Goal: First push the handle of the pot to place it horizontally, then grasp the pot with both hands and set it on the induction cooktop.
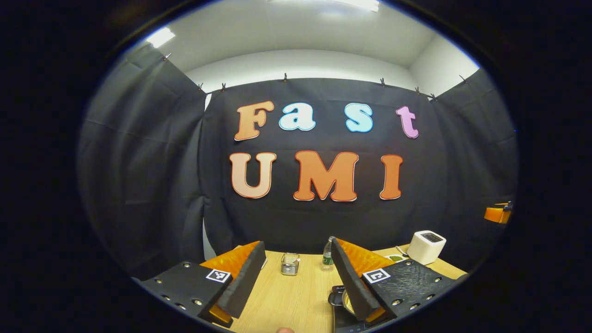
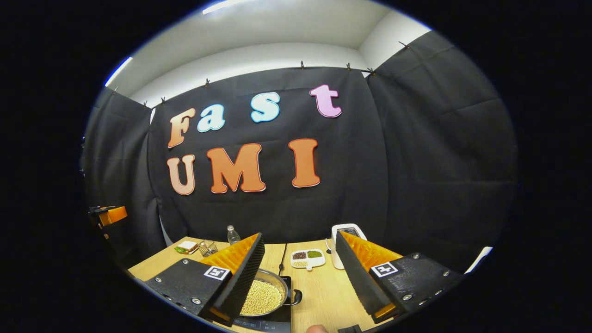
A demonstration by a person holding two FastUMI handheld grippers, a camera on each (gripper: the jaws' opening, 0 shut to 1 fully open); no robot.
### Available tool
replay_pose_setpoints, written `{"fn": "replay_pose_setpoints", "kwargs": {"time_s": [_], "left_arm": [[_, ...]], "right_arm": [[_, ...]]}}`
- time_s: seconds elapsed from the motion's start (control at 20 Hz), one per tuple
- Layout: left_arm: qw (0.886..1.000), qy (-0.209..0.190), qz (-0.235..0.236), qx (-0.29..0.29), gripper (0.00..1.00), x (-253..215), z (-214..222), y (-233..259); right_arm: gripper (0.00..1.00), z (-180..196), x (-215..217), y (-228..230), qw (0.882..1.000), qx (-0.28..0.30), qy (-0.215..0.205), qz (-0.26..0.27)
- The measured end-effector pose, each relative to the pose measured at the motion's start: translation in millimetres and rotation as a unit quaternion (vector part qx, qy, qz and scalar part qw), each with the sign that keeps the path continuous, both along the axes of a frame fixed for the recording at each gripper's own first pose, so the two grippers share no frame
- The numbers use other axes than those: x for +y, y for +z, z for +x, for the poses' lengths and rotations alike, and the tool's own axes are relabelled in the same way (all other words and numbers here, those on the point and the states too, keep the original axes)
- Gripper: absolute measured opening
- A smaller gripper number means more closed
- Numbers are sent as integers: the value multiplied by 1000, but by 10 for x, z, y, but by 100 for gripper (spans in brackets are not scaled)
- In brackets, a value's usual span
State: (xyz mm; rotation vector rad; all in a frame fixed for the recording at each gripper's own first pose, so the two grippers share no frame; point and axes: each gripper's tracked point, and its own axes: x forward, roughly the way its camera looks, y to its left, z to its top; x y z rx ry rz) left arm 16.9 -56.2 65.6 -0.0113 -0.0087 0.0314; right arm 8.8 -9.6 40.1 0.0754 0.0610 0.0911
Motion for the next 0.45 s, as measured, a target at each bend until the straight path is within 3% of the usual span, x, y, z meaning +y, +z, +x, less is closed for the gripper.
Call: {"fn": "replay_pose_setpoints", "kwargs": {"time_s": [0.05,0.45], "left_arm": [[1000,-1,1,-1,88,-11,2,7],[1000,-5,9,-11,89,-26,-16,62]], "right_arm": [[95,13,6,4,1000,-1,0,0],[95,27,65,37,1000,-7,4,2]]}}
